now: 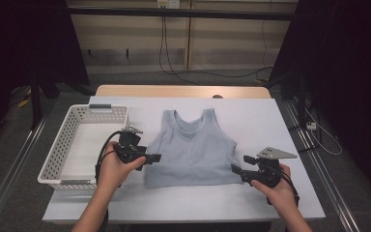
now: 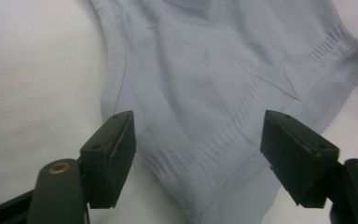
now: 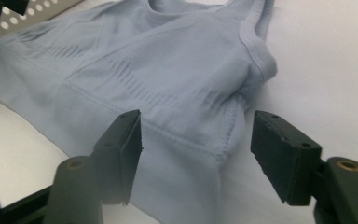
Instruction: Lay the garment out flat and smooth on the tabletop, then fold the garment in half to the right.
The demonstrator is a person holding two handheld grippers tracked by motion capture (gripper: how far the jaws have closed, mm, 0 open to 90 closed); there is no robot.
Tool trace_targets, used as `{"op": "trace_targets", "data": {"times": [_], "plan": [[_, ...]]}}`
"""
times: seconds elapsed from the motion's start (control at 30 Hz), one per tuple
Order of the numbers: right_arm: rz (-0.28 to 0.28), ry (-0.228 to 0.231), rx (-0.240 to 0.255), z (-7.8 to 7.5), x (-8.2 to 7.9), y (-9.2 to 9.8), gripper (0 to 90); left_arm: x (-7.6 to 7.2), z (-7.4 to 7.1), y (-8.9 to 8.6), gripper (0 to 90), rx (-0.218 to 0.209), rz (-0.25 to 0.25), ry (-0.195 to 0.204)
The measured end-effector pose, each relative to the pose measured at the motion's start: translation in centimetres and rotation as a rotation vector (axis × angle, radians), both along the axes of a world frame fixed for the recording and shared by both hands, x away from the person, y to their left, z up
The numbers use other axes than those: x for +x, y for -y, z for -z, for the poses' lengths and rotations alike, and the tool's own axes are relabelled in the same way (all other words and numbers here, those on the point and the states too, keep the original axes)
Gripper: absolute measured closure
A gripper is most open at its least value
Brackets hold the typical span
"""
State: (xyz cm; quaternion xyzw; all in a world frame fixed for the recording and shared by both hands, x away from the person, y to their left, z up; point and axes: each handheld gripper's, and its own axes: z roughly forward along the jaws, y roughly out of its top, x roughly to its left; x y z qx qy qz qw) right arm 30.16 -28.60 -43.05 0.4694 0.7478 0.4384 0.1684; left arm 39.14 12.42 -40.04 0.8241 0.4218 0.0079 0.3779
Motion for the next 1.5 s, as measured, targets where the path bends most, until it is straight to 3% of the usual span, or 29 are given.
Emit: {"op": "trace_targets", "data": {"times": [0.23,0.53,1.5], "plan": [[-0.02,0.008,0.002,0.0,0.3,-0.9,29.0,0.3,-0.2,0.9,22.4,-0.003,0.01,-0.019],[-0.046,0.021,-0.002,-0.1,0.4,-1.8,25.5,0.6,-1.0,1.7,19.5,0.0,0.016,-0.005],[-0.136,0.037,0.008,-0.2,0.9,-4.7,18.4,3.7,-3.4,1.9,14.9,0.017,0.006,0.044]]}}
